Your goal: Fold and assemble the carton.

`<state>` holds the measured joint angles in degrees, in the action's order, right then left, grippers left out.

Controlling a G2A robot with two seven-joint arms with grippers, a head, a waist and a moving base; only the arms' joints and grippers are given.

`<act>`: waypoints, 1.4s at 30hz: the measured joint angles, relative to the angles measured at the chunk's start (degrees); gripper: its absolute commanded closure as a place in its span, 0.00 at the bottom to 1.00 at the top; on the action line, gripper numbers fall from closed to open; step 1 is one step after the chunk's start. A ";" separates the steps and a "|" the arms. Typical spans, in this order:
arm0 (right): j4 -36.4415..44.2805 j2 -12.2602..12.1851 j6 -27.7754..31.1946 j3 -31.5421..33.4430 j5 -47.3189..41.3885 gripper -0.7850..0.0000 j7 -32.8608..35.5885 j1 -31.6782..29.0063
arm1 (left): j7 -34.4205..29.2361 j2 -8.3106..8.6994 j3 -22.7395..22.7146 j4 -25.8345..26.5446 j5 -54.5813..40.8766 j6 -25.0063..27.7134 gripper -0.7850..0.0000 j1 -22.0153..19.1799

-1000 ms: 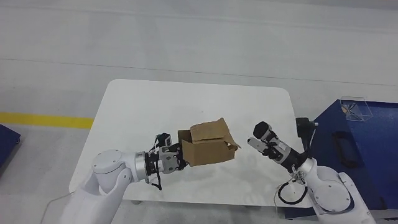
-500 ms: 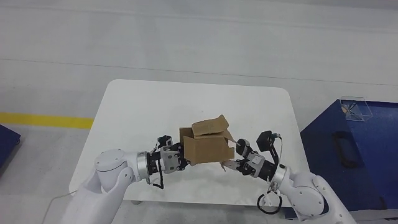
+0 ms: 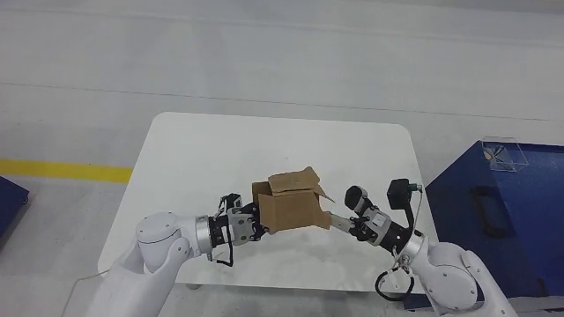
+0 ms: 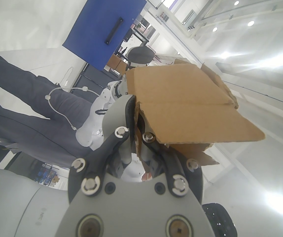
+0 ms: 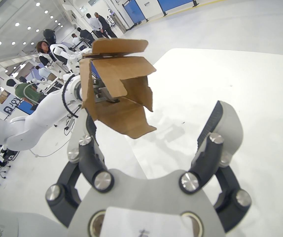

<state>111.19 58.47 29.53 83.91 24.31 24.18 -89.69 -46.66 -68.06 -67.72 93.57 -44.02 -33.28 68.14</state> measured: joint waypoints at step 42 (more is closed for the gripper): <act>1.20 0.37 -5.06 3.17 -5.05 0.00 -1.44 1.23 | -4.92 1.56 1.99 3.79 2.79 7.92 1.00 2.03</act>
<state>112.39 58.85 24.47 87.07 19.27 22.74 -88.46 -51.58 -66.50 -65.73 97.35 -41.23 -25.36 70.16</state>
